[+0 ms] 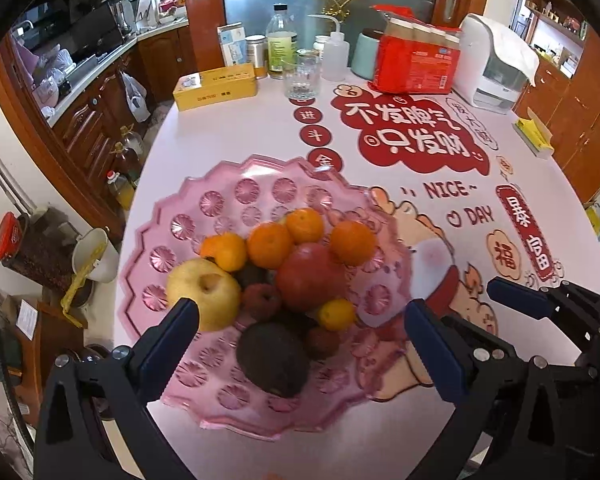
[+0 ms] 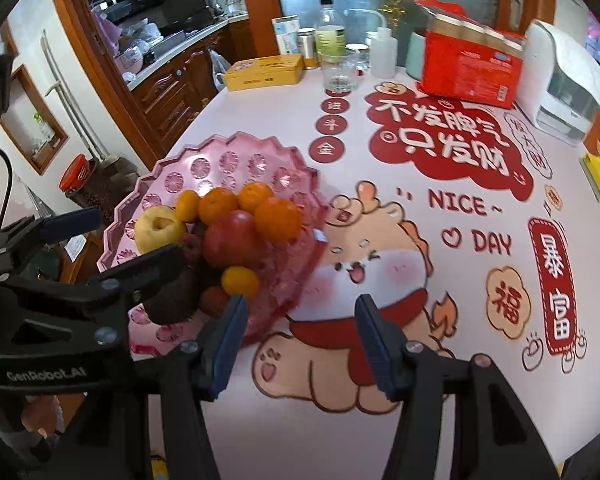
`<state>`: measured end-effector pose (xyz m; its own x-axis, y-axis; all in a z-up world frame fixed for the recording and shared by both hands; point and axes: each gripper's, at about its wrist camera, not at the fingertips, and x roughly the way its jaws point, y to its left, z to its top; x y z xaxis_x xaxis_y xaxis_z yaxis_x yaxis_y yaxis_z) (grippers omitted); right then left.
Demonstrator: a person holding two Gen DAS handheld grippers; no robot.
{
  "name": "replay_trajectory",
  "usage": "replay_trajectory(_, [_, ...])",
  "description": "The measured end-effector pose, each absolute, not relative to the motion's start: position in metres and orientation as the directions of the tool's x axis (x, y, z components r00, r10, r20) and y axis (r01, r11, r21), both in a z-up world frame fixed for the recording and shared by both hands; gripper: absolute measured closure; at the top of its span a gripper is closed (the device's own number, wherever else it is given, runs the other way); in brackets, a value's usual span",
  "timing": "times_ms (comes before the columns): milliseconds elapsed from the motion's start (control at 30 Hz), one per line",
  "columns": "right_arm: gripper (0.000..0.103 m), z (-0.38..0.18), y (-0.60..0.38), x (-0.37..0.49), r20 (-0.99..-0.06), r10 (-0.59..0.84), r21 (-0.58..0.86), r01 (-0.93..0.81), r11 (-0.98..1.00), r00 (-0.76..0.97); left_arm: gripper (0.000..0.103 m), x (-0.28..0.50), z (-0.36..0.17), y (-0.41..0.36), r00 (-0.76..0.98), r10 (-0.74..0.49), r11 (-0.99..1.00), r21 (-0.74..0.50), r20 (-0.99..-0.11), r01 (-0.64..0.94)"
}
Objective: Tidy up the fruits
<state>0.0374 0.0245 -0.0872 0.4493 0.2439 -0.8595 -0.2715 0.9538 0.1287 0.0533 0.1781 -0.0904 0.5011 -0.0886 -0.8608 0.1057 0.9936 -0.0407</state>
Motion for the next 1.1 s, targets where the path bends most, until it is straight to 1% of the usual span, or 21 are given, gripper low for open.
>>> replay_trajectory(267, [0.046, -0.073, -0.021, 0.030, -0.855, 0.235, 0.135, -0.240, 0.961, 0.462, 0.001, 0.039, -0.067, 0.144, 0.530, -0.072, 0.995, -0.026, -0.845, 0.094])
replay_trajectory(400, [0.046, -0.056, -0.042, 0.025, -0.843, 0.245, 0.150, -0.230, 0.962, 0.479, 0.001, 0.032, -0.050, 0.131, 0.552, -0.071, 0.996, -0.031, -0.831, 0.081])
replay_trajectory(600, [0.046, -0.030, -0.059, 0.017, -0.822, 0.236, 0.124, -0.241, 0.963, 0.519, 0.001, 0.024, -0.029, 0.117, 0.573, -0.062, 0.998, -0.051, -0.817, 0.035])
replay_trajectory(867, [0.046, -0.011, -0.086, 0.017, -0.797, 0.246, 0.142, -0.224, 0.964, 0.551, 0.001, 0.012, -0.023, 0.100, 0.584, -0.018, 1.000, -0.025, -0.812, -0.004])
replay_trajectory(1100, [0.045, -0.007, -0.083, 0.012, -0.791, 0.272, 0.119, -0.298, 0.947, 0.548, 0.001, 0.007, -0.023, 0.094, 0.584, 0.000, 0.999, -0.027, -0.812, -0.039])
